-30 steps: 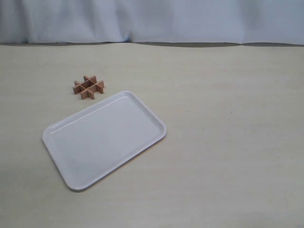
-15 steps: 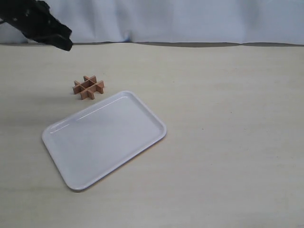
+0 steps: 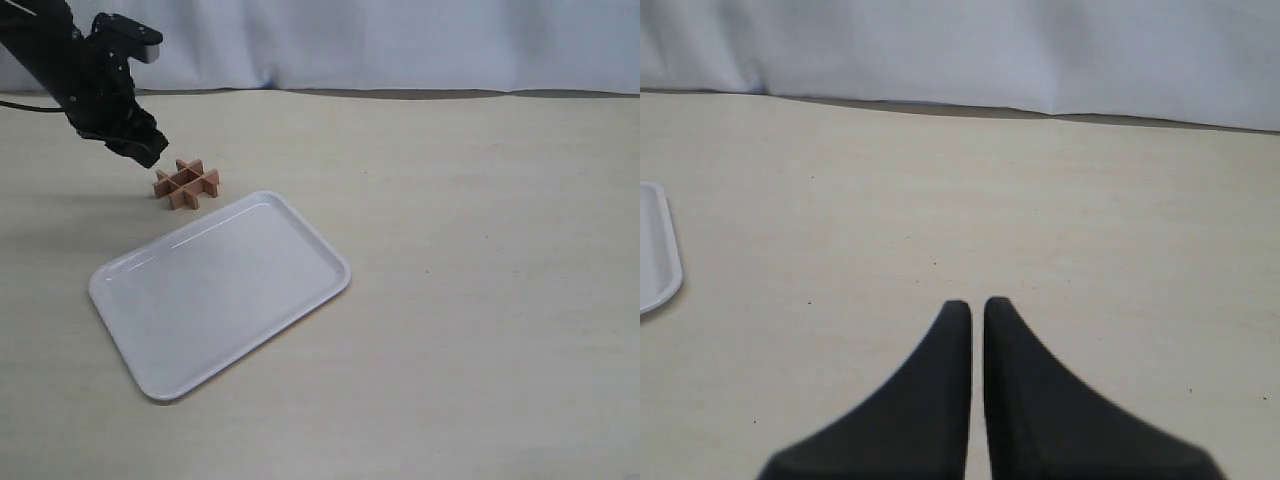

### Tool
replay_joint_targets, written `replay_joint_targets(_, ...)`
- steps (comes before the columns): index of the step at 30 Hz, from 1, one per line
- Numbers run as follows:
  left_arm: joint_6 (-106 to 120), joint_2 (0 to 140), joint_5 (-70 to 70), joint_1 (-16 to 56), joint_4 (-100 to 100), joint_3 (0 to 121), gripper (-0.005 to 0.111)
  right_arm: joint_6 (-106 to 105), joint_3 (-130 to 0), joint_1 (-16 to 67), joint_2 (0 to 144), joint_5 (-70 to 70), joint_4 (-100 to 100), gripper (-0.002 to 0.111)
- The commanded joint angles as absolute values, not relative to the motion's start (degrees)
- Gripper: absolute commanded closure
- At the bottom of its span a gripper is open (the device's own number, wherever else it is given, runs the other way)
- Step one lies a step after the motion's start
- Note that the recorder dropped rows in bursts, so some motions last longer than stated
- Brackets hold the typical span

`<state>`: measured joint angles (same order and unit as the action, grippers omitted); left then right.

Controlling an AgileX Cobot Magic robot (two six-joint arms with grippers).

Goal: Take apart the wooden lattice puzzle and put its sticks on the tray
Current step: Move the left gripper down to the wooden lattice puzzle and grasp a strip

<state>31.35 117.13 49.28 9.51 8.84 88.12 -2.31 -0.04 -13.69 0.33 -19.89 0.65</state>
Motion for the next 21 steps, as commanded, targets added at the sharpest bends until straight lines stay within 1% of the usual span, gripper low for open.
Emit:
replay_joint_targets(1,28.0,120.6,47.5,9.8,6.4,88.2,0.061,-2.1,0.0,-13.9,0.0,-19.8,0.7,0.104)
replay_joint_targets(11,28.0,123.0,38.1,9.8,6.6,88.2,0.061,-2.1,0.0,-13.9,0.0,-19.8,0.7,0.104)
replay_joint_targets(21,28.1,126.9,39.0,9.8,6.6,88.2,0.061,-2.1,0.0,-13.9,0.0,-19.8,0.7,0.104)
